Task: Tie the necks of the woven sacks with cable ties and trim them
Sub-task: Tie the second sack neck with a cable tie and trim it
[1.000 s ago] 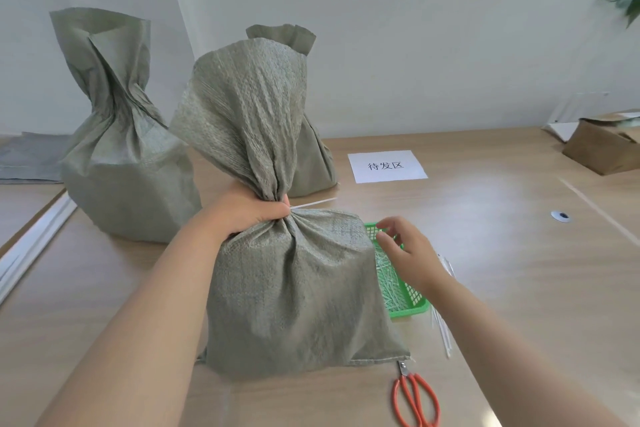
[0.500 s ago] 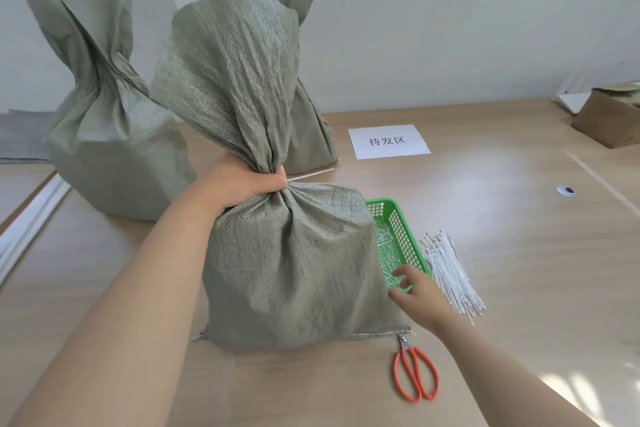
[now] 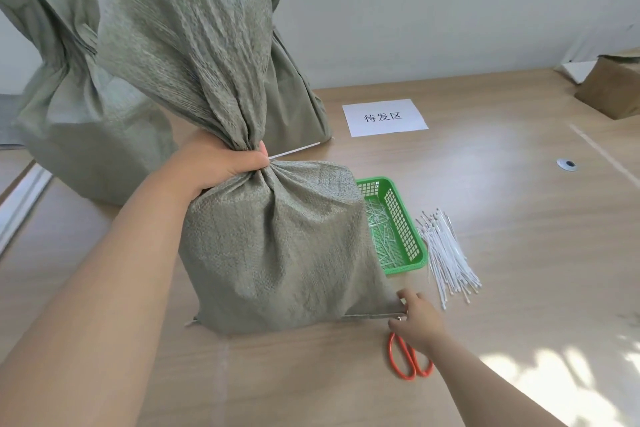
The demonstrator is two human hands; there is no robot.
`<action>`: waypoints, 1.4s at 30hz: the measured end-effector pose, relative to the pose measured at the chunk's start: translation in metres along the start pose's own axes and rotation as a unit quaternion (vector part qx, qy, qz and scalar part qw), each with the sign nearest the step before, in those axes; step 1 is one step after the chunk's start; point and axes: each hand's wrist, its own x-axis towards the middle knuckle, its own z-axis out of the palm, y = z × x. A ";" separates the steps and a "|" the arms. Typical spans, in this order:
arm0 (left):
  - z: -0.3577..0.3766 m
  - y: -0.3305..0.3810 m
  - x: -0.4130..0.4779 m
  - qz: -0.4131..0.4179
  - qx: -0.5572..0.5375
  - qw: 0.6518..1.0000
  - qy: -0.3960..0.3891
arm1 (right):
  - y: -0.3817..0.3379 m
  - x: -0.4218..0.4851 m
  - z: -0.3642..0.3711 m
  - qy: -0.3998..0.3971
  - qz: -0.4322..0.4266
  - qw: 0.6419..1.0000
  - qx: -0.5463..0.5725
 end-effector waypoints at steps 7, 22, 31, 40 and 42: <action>0.003 -0.002 0.005 0.007 -0.019 1.000 -0.001 | 0.016 -0.001 0.015 -0.019 0.035 0.999 -0.034; 0.001 -0.010 0.011 -0.001 -0.032 0.999 -0.012 | 0.024 0.002 0.037 0.013 0.055 0.994 -0.098; 0.000 -0.009 0.004 0.014 -0.019 1.000 -0.017 | 0.027 -0.012 0.035 0.057 0.060 0.994 -0.065; 0.002 -0.005 -0.005 0.011 -0.020 1.000 -0.014 | 0.033 -0.036 0.020 0.120 0.057 0.991 -0.022; 0.002 -0.005 -0.007 0.022 -0.016 0.999 -0.021 | 0.036 -0.042 0.015 0.136 0.055 0.989 -0.005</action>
